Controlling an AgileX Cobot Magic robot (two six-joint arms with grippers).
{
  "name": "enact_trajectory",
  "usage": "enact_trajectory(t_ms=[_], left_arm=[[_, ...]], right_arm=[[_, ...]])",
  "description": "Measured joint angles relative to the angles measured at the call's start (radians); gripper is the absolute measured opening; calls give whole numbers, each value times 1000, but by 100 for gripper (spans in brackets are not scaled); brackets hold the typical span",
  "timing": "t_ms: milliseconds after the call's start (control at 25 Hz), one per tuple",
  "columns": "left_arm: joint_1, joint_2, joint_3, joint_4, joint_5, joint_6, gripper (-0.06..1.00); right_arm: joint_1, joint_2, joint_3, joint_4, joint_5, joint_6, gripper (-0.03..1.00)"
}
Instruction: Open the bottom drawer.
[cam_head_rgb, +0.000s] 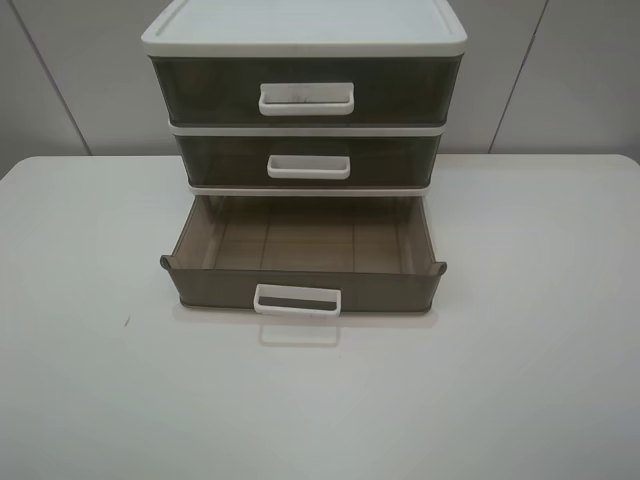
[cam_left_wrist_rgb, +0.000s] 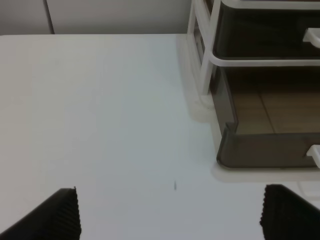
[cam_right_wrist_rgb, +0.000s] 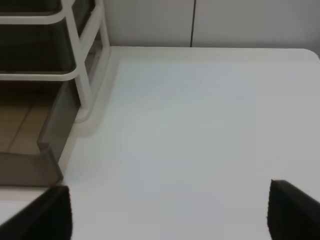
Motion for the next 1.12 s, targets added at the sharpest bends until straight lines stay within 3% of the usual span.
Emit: enact_trajectory(t_ms=[200, 520, 1120], left_arm=[[0, 0, 0, 0, 0, 0, 74], [0, 0, 0, 0, 0, 0, 74], [0, 0, 0, 0, 0, 0, 74]], right_arm=[[-78, 0, 0, -1, 0, -1, 77], [-80, 0, 0, 40, 0, -63, 77], [-80, 0, 0, 43, 0, -71, 77]])
